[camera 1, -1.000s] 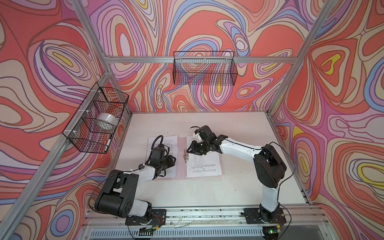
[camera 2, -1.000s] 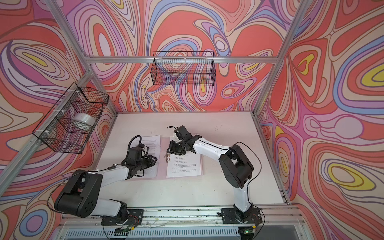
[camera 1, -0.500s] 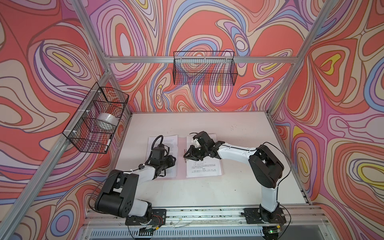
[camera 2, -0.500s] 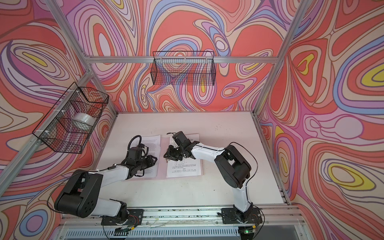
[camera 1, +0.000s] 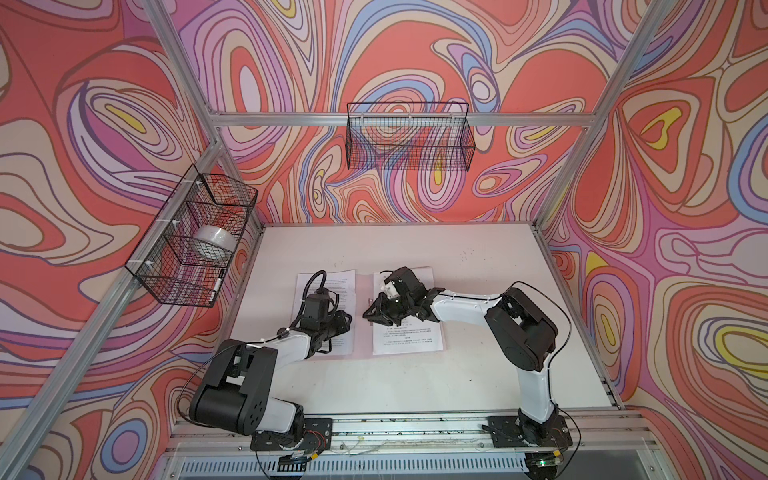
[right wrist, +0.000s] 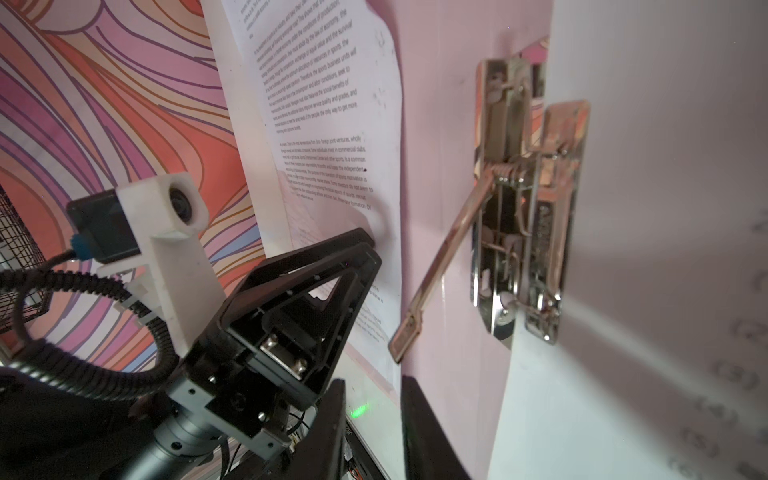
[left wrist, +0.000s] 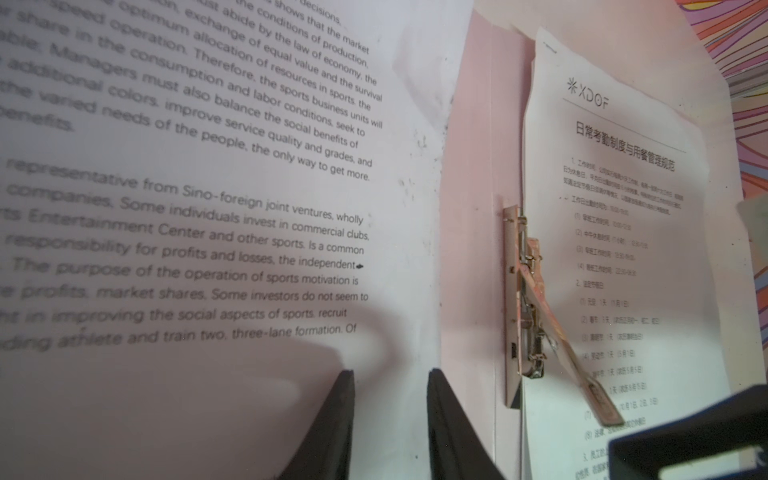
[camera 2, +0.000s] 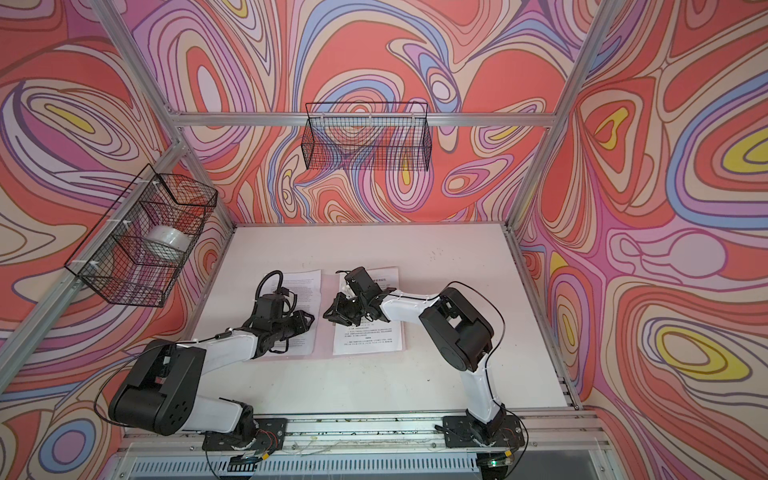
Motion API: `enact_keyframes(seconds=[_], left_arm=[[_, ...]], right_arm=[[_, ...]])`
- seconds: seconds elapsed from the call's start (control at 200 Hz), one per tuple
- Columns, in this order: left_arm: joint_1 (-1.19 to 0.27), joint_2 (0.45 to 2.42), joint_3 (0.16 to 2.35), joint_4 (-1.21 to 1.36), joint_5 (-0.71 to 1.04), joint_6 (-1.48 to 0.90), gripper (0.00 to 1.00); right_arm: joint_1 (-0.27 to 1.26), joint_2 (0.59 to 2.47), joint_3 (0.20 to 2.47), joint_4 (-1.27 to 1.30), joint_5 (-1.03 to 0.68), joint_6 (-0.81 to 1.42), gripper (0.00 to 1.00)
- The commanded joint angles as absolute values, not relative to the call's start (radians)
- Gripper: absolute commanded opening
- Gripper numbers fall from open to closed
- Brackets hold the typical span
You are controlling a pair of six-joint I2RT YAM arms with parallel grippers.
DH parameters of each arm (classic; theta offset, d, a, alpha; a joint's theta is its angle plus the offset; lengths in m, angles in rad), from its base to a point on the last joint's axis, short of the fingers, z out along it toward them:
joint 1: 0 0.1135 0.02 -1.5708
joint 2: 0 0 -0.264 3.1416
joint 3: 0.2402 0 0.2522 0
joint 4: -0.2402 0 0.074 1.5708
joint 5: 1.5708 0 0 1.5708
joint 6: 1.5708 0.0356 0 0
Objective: Put the files into the folder
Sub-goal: 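Press the right gripper on the closed clip lever to secure it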
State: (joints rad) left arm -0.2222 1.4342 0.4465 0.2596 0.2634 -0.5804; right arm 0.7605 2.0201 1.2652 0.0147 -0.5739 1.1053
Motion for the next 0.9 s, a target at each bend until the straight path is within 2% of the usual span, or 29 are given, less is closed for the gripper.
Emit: enact_keyframes(seconds=[0.0, 0.892], left_arm=[[-0.216, 1.436, 0.439, 0.268, 0.257, -0.583, 0.31], [-0.216, 1.435, 0.437, 0.270, 0.256, -0.583, 0.31]], right_arm=[[0.757, 2.038, 1.261, 0.039, -0.586, 1.118, 0.24], [0.719, 2.048, 1.267, 0.040, -0.590, 1.121, 0.20]])
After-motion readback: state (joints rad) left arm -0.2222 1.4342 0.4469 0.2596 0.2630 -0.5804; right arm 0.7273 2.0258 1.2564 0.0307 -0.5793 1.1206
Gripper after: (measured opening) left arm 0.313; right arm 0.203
